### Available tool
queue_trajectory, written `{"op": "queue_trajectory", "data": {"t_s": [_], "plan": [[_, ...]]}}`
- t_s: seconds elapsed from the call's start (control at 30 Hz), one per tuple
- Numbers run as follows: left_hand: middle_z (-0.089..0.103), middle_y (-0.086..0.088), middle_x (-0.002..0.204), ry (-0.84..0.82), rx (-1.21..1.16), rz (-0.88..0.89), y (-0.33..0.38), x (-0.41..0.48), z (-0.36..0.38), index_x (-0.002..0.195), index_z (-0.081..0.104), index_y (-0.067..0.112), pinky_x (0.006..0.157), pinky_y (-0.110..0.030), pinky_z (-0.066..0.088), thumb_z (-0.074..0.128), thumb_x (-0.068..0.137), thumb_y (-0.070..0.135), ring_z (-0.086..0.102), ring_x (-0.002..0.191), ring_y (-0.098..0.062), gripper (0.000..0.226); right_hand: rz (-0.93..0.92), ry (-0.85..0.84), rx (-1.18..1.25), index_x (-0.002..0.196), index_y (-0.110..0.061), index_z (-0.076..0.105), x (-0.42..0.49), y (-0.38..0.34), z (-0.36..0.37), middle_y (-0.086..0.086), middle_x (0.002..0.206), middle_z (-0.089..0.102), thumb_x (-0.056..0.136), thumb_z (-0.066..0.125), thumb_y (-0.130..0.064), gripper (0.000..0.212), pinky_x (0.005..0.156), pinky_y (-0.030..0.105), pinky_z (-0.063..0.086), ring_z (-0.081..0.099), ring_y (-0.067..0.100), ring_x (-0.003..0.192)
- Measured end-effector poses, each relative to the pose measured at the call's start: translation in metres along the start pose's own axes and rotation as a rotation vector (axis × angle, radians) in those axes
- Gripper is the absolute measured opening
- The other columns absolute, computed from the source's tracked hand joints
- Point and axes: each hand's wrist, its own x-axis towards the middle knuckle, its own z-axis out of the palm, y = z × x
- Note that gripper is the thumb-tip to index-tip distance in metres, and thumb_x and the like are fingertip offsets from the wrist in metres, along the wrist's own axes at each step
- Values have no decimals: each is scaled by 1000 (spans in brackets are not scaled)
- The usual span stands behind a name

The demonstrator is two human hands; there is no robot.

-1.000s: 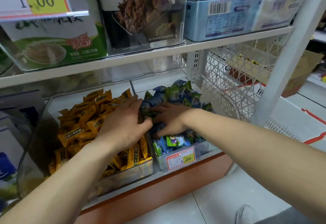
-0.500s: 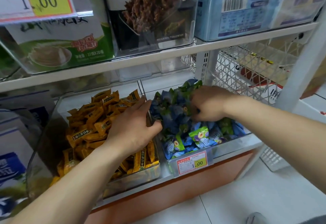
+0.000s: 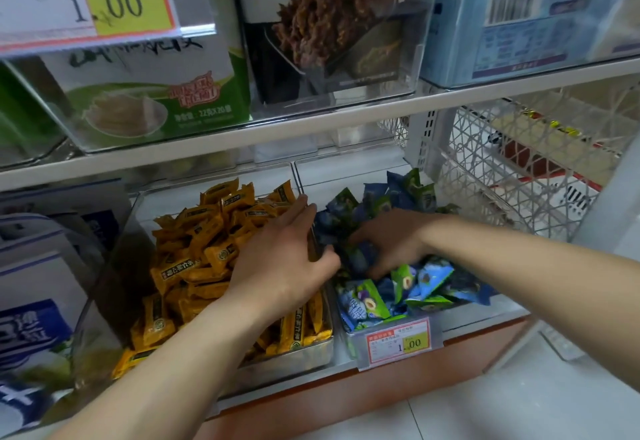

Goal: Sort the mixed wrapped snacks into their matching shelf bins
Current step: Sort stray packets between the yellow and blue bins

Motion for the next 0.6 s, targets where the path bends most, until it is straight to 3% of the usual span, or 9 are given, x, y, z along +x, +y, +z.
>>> {"op": "queue_trajectory", "data": {"t_s": [0.1,0.17,0.27,0.33,0.47,0.53,0.6], "plan": [[15,15,163,-4,3,11,-1,-1,-1,153,28,33,111,-29,29,37,77,65,27,146,-14,83,31,-57,136,148,-30,39,-22,14,-7,-4,144,49,73,75,-57,87,89,22,37,48,19,130],[13,15,163,-10,5,12,-1,-1,-1,153,27,33,111,-29,29,36,77,65,27,146,-14,83,64,-96,167,145,-29,42,-35,23,-17,-5,143,48,72,75,-61,87,90,21,35,47,17,129],[11,17,163,-11,8,10,-2,-1,0,153,26,34,111,-29,29,35,77,66,26,146,-13,83,52,-55,133,116,-33,63,-37,37,-31,-10,118,65,69,75,-65,58,90,30,49,61,12,103],[12,16,163,-6,10,9,-2,0,0,153,26,34,111,-29,29,36,77,66,26,146,-13,83,37,44,109,103,-31,67,-28,42,-34,-9,101,69,65,76,-67,53,85,34,52,64,13,93],[13,15,163,1,30,8,-1,1,1,153,28,33,111,-30,30,37,78,65,27,146,-14,82,110,317,139,136,-31,50,4,46,-25,3,133,51,65,64,-79,87,101,42,43,47,26,122],[13,15,163,2,32,4,0,1,2,153,28,33,111,-31,31,37,78,64,27,146,-14,82,249,283,140,148,-32,35,22,49,-23,11,148,39,68,52,-86,98,107,44,37,38,34,133],[14,14,163,9,35,4,1,1,3,153,28,32,110,-30,32,37,79,63,28,146,-15,81,365,147,48,152,-32,26,36,45,-20,15,153,34,64,46,-92,108,107,43,34,33,38,138]]}}
